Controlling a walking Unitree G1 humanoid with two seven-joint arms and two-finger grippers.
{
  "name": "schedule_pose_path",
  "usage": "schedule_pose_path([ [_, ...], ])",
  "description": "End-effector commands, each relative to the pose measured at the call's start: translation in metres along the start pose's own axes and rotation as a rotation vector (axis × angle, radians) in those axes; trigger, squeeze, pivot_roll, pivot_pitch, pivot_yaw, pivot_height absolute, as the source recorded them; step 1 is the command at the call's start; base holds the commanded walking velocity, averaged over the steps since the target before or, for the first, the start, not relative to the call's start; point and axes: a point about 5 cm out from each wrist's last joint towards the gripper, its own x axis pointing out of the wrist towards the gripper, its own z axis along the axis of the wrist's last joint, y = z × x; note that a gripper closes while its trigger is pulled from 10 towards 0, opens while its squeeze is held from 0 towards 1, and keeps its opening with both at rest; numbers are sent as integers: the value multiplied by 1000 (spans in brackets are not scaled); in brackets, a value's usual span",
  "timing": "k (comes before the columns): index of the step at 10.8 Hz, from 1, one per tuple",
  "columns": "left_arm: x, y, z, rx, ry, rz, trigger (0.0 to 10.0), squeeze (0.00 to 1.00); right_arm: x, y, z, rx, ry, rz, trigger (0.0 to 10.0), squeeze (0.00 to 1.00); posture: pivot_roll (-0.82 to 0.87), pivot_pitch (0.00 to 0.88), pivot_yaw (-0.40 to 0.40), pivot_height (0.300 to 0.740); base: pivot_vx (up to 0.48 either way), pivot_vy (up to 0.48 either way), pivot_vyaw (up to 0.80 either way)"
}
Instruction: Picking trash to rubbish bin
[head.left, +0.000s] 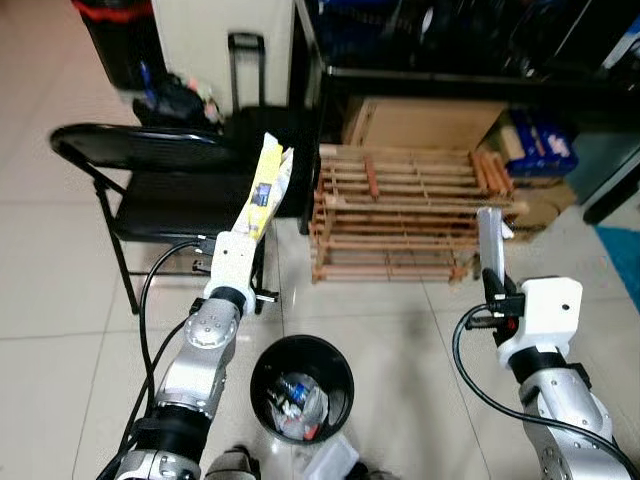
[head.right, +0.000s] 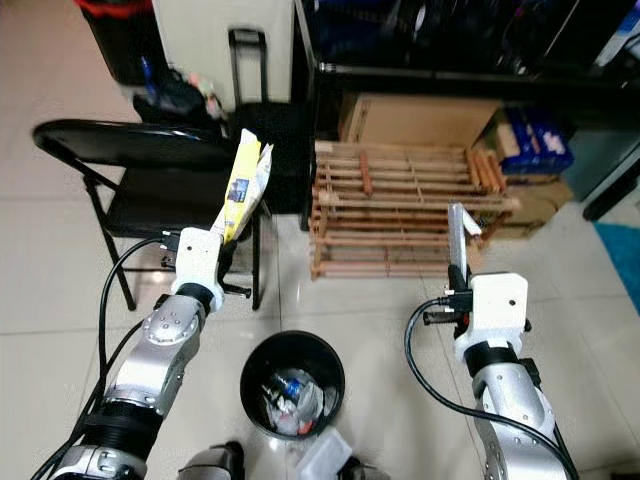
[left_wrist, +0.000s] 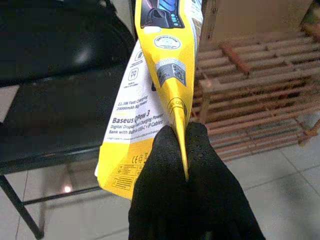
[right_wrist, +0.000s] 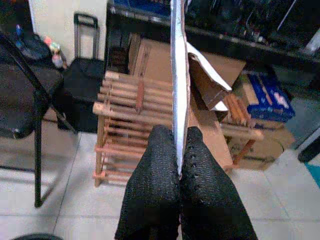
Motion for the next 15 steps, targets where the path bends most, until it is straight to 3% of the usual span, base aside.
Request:
schedule_pose_path([
  [1,1,-9,-7,-6,44,-37,10000,0,-4,-1,2,-7,8,7,10000,0,142,220,-127,740,0,0,0],
  [7,11,-51,-39,4,270,-223,10000,0,-13,-2,3,-17,30,-15,10000,0,87,220,-111,740,0,0,0],
  [9,8,-55,-53,-15,330,-228,10000,0,-15,-3,3,-20,49,-15,10000,0,67,225,-111,740,0,0,0],
  [12,-1,-71,-75,-44,443,-277,10000,0,-31,6,-18,-24,222,134,10000,0,6,246,-132,740,0,0,0],
  [15,-12,-81,-94,-66,540,-317,10000,0,-41,14,-12,-30,244,200,10000,0,-45,264,-142,740,0,0,0],
])
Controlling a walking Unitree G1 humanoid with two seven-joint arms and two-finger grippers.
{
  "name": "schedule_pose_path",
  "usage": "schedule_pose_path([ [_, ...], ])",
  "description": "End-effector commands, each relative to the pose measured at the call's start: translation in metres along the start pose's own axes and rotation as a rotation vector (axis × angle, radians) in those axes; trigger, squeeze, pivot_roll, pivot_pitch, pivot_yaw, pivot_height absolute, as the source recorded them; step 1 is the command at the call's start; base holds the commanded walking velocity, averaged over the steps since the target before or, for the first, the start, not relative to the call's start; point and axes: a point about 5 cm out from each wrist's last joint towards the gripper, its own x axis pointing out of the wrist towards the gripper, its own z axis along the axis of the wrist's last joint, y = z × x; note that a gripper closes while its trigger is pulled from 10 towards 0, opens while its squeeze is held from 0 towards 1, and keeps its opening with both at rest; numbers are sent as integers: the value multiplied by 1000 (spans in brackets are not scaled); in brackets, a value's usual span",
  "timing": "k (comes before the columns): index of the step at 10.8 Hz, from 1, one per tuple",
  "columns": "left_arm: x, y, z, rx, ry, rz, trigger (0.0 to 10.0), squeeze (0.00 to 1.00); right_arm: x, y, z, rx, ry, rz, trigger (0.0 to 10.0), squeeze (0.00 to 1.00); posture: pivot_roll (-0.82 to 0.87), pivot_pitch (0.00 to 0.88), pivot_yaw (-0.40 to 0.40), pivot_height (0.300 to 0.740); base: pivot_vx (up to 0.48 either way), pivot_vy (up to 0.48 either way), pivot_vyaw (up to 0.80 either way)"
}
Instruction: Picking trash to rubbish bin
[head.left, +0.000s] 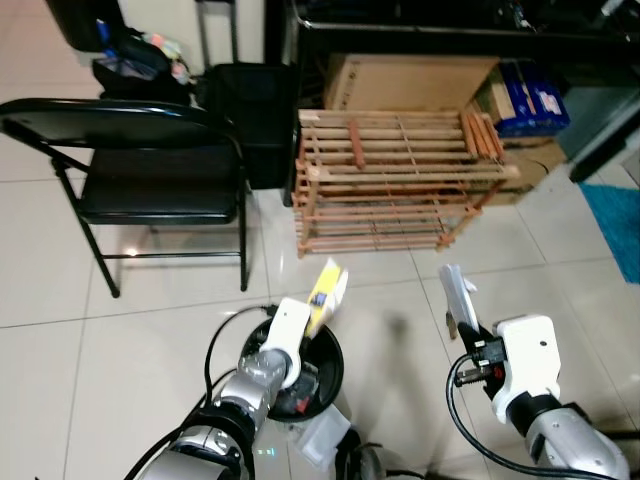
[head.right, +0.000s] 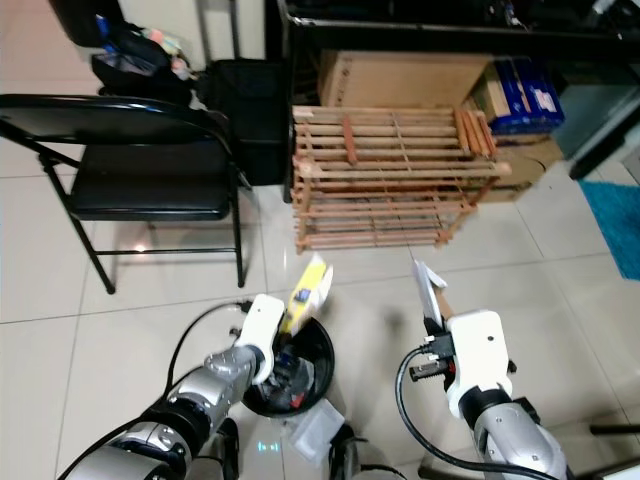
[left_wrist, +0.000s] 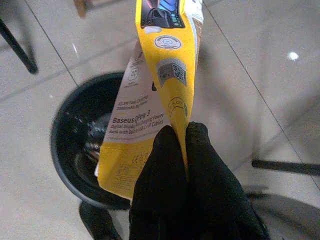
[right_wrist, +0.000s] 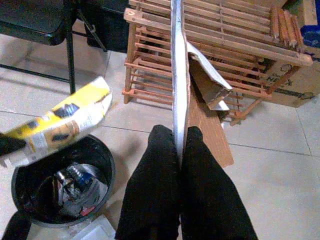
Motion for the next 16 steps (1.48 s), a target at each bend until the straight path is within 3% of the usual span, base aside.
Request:
schedule_pose_path([
  [1,2,-10,-3,10,16,-28,10000,0,-4,3,-1,4,19,25,10000,0,-52,266,-141,740,0,0,0],
  [3,2,-8,-6,23,43,4,10000,0,-6,10,-4,35,49,94,10000,0,-53,263,-134,740,0,0,0],
  [7,-1,5,-22,14,112,57,10000,0,-3,33,-35,67,194,262,10000,0,-31,267,-134,740,0,0,0],
  [10,-4,1,-41,8,191,48,10000,0,-3,37,-45,65,229,277,10000,0,-33,272,-132,740,0,0,0],
  [14,-4,-3,-45,16,204,35,10000,0,-6,34,-45,61,227,260,10000,0,-47,273,-132,740,0,0,0],
  [15,-4,-1,-46,27,208,39,5725,0,-6,35,-45,60,228,259,10000,0,-48,275,-131,740,0,0,0],
  [16,-5,0,-47,31,214,41,5176,0,-7,35,-47,58,233,259,10000,0,-48,275,-133,740,0,0,0],
])
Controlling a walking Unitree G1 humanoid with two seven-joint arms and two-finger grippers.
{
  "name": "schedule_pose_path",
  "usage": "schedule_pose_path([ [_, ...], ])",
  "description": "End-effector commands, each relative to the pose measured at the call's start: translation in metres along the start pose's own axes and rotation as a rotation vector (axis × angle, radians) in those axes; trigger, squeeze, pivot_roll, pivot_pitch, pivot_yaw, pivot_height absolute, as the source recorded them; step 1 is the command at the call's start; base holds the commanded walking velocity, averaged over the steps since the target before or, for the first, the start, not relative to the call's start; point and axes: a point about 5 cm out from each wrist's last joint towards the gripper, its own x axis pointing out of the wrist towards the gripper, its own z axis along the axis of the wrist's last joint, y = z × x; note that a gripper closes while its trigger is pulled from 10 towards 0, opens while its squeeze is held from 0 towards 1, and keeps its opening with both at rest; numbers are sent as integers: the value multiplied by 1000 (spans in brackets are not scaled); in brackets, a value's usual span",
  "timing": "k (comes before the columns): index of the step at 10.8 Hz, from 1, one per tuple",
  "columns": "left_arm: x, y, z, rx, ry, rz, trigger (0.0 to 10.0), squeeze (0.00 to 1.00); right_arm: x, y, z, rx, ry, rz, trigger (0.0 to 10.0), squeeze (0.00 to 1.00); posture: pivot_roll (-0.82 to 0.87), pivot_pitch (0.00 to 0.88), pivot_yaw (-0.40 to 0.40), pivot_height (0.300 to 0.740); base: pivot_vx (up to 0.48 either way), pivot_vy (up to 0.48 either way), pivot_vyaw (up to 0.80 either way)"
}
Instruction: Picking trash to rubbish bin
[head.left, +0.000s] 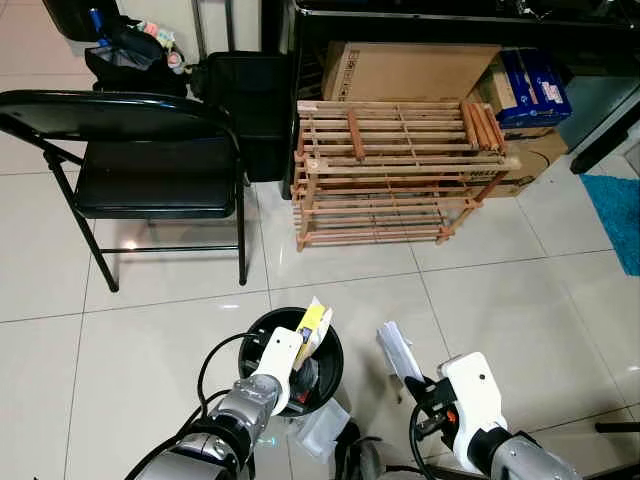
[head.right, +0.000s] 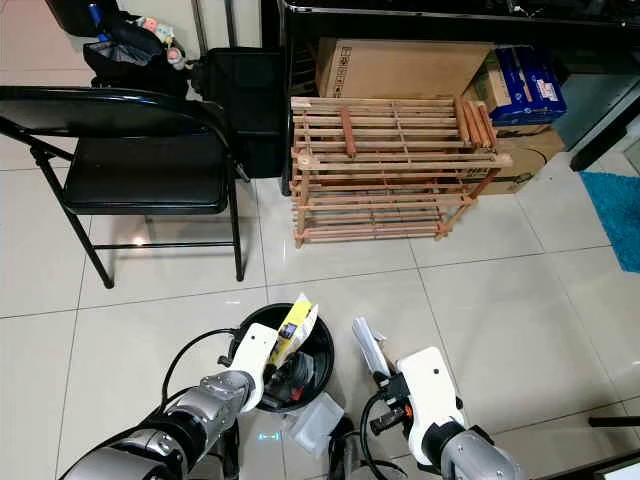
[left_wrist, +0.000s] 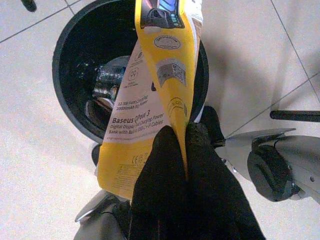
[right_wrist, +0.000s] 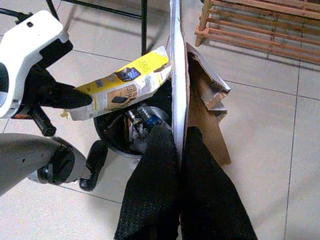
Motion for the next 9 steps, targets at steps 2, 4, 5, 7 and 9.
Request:
schedule_pose_path([
  [2,0,-6,-12,4,41,-20,1098,0,-5,-4,-4,-10,16,-23,10000,0,-48,276,-133,740,0,0,0],
  [4,0,-6,-13,9,40,-21,0,0,-6,-5,-5,-13,18,-27,10000,0,-49,276,-133,740,0,0,0],
  [5,0,-6,-14,9,40,-20,0,0,-6,-5,-5,-13,20,-28,10000,0,-50,276,-133,740,0,0,0],
  [7,0,-5,-14,6,37,-19,0,0,-6,-6,-6,-14,23,-30,10000,0,-50,277,-134,740,0,0,0],
  [9,0,-4,-14,6,34,-13,0,0,-6,-7,-6,-19,25,-35,10000,0,-50,275,-133,740,0,0,0],
])
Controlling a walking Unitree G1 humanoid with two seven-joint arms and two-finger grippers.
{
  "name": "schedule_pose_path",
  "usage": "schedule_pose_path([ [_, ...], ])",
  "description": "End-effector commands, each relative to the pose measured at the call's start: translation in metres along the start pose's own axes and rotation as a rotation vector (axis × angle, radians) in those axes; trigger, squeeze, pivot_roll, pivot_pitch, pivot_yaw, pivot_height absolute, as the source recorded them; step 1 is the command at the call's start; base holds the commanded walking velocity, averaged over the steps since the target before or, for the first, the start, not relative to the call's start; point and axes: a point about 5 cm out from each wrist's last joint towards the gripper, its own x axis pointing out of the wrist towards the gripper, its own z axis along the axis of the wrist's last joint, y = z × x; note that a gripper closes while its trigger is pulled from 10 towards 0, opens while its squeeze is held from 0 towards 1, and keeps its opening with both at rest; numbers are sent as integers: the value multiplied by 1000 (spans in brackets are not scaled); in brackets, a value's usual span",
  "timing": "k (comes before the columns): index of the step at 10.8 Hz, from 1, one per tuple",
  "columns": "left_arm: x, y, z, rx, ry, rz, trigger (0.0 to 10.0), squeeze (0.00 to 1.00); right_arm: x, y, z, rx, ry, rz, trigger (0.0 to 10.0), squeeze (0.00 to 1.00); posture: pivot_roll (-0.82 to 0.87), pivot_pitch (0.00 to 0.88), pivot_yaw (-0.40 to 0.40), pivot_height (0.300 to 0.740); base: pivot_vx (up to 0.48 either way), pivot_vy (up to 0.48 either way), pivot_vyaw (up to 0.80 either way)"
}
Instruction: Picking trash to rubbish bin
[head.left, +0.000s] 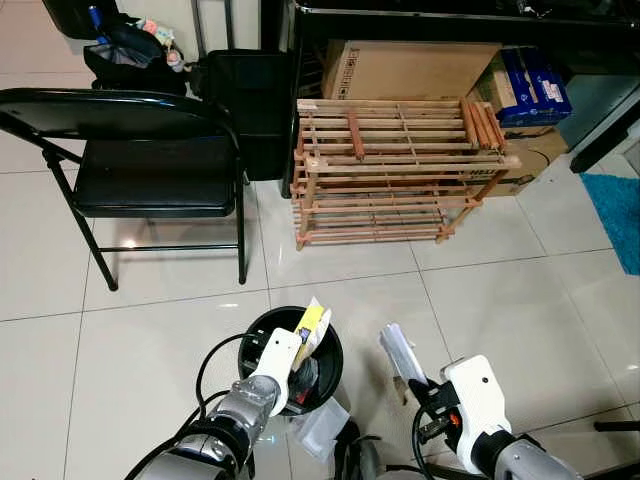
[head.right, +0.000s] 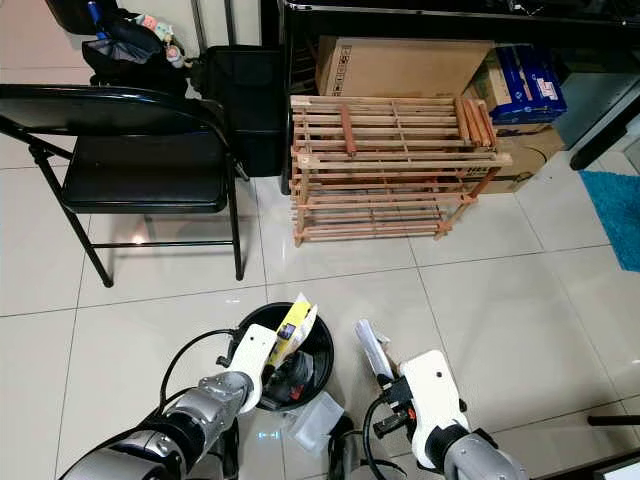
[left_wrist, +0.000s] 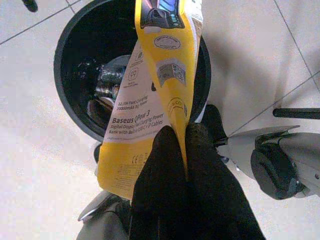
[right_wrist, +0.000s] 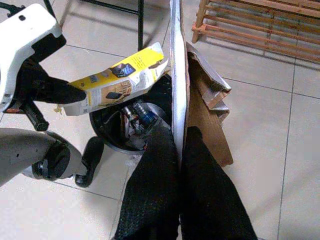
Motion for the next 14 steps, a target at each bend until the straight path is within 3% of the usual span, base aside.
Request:
schedule_pose_path([
  [1,0,-5,-12,0,36,-4,0,0,-4,-5,-4,-6,17,-23,10000,0,-50,275,-133,740,0,0,0],
  [2,0,-4,-12,10,39,4,10000,1000,-4,-5,-5,-6,17,-22,10000,0,-48,269,-131,740,0,0,0],
  [11,0,0,-11,-10,38,16,10000,1000,-3,-6,-4,-16,13,-22,10000,0,-48,259,-128,740,0,0,0],
  [14,-5,29,-15,-25,31,95,10000,1000,11,-2,-7,-36,27,39,10000,0,16,277,-131,740,0,0,0],
])
